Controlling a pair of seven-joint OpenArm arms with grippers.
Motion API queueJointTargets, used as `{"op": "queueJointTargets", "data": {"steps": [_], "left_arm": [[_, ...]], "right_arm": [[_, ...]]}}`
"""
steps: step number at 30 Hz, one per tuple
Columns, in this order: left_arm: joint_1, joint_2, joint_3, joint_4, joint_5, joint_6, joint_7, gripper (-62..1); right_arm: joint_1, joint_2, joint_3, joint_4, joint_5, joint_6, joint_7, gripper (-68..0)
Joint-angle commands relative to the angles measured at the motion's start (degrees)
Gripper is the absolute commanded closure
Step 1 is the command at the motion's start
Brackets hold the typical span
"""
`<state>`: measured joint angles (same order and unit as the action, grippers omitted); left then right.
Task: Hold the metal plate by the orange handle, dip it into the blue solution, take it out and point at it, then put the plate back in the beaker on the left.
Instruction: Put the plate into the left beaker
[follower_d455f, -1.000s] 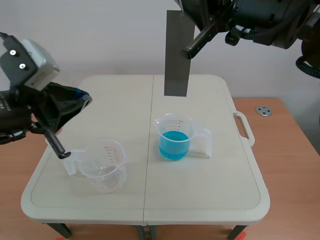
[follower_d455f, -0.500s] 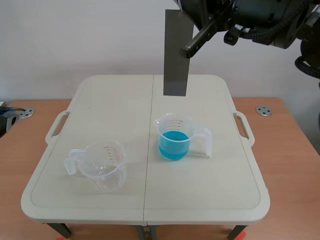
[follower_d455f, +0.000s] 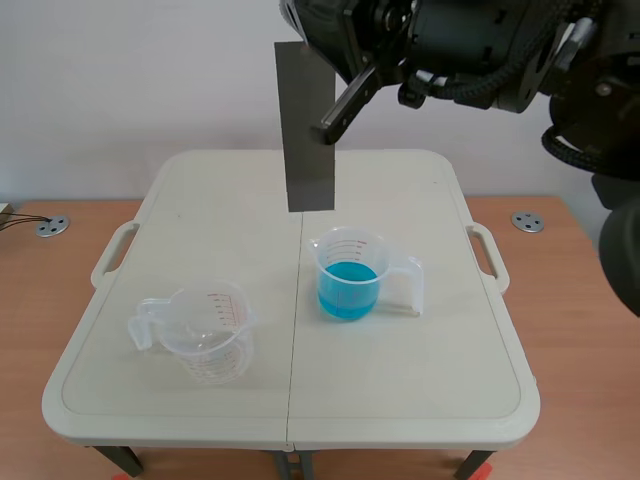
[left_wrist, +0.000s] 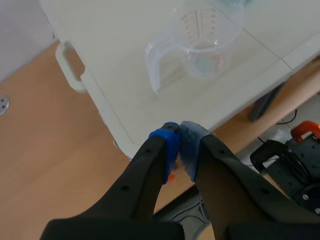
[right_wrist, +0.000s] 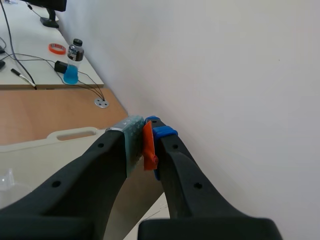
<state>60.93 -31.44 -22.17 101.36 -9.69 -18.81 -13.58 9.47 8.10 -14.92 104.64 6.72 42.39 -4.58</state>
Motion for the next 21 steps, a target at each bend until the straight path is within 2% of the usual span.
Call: {"op": "queueJointTargets", "data": {"steps": [1, 10, 21], "left_arm": [[1.51, -0.02, -0.57, 0.72, -0.22, 0.28, -0.79, -1.5], [9.27, -0.02, -0.57, 0.63, 0.52, 0.33, -0.68, -1.5], [9.70, -0.02, -0.57, 0.59, 0.72, 0.70, 0.11, -1.5]], "right_arm": [[0.72, -0.04, -0.66, 1.51, 0.66, 0.33, 0.87, -1.3], [0.74, -0.07, -6.12, 1.51, 0.66, 0.07, 1.09, -1.3], [0.85, -1.84, -11.93, 1.51, 0.37, -2.03, 1.20, -1.3]]}}
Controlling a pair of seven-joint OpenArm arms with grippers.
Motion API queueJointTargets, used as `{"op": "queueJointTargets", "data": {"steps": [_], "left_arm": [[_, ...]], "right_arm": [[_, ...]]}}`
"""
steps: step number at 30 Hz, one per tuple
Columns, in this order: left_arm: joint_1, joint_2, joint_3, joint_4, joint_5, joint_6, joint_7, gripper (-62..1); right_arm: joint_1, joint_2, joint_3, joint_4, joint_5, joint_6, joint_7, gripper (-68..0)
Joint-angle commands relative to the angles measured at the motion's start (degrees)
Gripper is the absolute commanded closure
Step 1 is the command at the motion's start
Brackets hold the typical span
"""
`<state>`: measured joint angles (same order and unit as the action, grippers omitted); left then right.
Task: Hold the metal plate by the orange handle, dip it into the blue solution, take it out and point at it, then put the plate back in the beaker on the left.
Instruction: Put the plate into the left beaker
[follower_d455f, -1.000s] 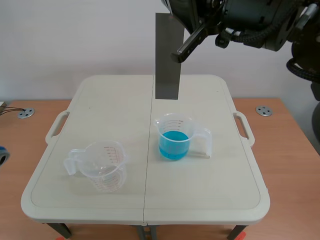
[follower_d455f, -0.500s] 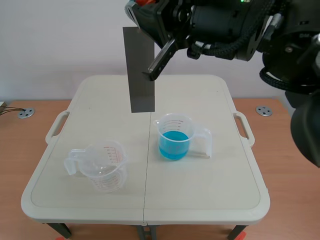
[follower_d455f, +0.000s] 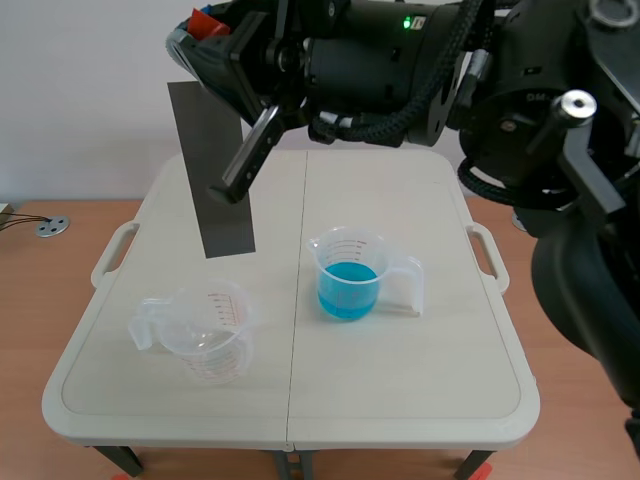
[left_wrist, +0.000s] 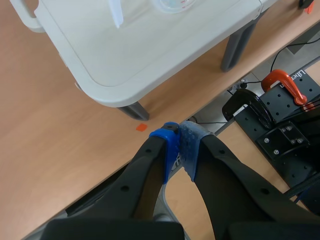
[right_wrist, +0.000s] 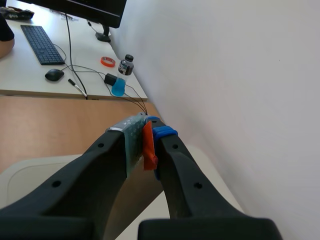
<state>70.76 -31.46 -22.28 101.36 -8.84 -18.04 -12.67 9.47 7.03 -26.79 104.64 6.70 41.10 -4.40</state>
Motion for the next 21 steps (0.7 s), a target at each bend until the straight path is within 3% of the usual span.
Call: {"op": "queueJointTargets", "data": {"steps": [1, 14, 21], "left_arm": [[-0.13, 0.00, -0.46, 0.59, -0.13, -0.07, -0.81, -1.5], [-0.13, 0.00, -0.46, 0.59, 0.11, -0.07, -0.42, -1.5], [-0.13, 0.00, -0.46, 0.59, 0.11, -0.07, -0.39, -1.5]], "right_arm": [[0.85, -1.07, -0.50, 1.51, 0.09, -0.96, 1.03, -1.3], [0.87, -5.01, -5.27, 1.49, -2.49, -1.29, -0.90, -1.3], [0.85, -6.58, -7.02, 1.03, -4.50, -2.75, -0.85, -1.3]]}}
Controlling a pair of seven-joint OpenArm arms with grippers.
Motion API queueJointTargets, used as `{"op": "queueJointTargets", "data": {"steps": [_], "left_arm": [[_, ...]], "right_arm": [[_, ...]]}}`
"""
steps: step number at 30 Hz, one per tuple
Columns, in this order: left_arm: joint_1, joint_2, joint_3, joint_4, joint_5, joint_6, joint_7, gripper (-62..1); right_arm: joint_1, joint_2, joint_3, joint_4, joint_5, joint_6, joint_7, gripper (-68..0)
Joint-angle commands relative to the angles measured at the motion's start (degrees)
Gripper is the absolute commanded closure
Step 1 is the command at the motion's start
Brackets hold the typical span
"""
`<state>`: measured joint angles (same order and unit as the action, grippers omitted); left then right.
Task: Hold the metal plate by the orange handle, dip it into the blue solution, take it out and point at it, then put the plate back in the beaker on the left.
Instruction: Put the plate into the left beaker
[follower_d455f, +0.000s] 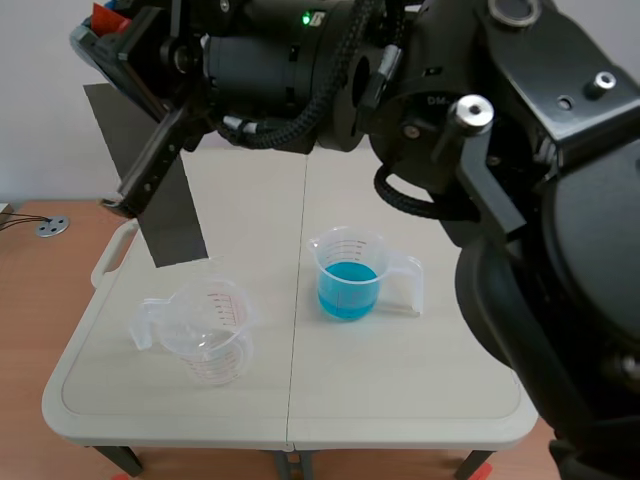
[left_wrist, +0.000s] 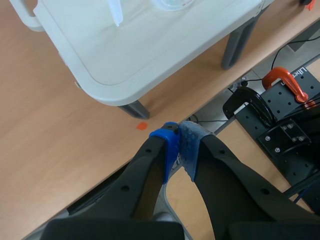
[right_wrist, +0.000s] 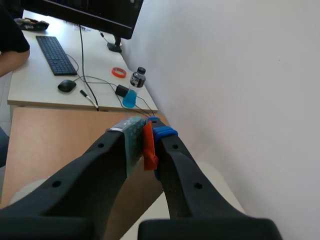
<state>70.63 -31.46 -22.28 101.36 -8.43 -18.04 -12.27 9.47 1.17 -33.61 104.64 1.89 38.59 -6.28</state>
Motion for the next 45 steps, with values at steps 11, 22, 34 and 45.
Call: {"op": "queueJointTargets", "data": {"steps": [11, 22, 34, 45], "left_arm": [[0.00, 0.00, -0.46, 0.59, 0.09, -0.07, -0.79, -1.5], [0.00, 0.00, -0.46, 0.59, 0.09, -0.07, -0.79, -1.5], [-0.02, 0.00, -0.46, 0.59, 0.09, -0.07, -0.81, -1.5], [-0.02, 0.00, -0.46, 0.59, 0.09, -0.07, -0.81, -1.5]], "right_arm": [[0.85, -1.84, -0.87, -2.64, -0.17, -0.24, 1.73, -1.3], [0.85, -1.81, -0.87, -6.16, -0.20, -0.24, 2.84, -1.3], [0.85, -1.81, -0.87, -10.14, -0.22, -0.24, 4.33, -1.3], [0.85, -1.81, -0.87, -15.06, -2.34, -0.24, 7.74, -1.3]]}}
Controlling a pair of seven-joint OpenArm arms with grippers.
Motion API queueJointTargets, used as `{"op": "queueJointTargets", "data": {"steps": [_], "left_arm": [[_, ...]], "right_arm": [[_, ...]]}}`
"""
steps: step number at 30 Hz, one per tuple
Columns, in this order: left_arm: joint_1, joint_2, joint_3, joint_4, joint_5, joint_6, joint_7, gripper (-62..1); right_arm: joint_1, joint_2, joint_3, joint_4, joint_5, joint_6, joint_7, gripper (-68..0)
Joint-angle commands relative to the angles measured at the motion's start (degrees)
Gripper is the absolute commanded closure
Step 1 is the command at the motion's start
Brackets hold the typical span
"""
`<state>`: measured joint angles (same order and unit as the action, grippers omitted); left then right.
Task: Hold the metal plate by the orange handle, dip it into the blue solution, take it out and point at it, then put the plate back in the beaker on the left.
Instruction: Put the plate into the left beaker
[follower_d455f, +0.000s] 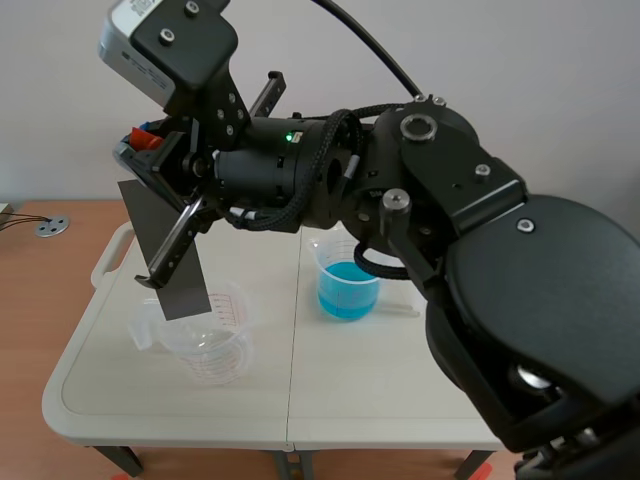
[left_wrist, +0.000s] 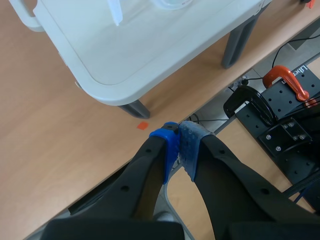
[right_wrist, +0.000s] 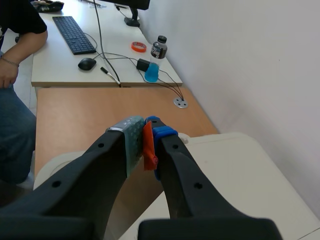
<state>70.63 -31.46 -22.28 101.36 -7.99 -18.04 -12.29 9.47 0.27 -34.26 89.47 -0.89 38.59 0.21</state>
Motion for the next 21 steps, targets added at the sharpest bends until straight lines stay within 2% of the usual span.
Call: {"op": "queueJointTargets", "data": {"steps": [1, 14, 18, 21], "left_arm": [[-0.02, 0.00, -0.46, 0.59, -0.35, -0.07, -0.79, -1.5], [-0.02, 0.00, -0.46, 0.59, -0.35, -0.07, -0.76, -1.5], [-0.02, 0.00, -0.46, 0.59, -0.35, -0.07, -0.76, -1.5], [-0.02, 0.00, -0.46, 0.59, -0.35, -0.07, -0.76, -1.5]], "right_arm": [[0.85, -0.92, -0.22, -0.48, -0.11, -0.24, 1.88, -1.3], [0.85, -0.92, -0.22, -8.57, -0.50, -0.26, 5.51, -1.3], [0.85, -0.92, -0.22, -10.95, -0.59, -1.77, 6.73, -1.3], [0.85, -0.92, -0.22, -12.63, -1.81, -1.77, 8.57, -1.3]]}}
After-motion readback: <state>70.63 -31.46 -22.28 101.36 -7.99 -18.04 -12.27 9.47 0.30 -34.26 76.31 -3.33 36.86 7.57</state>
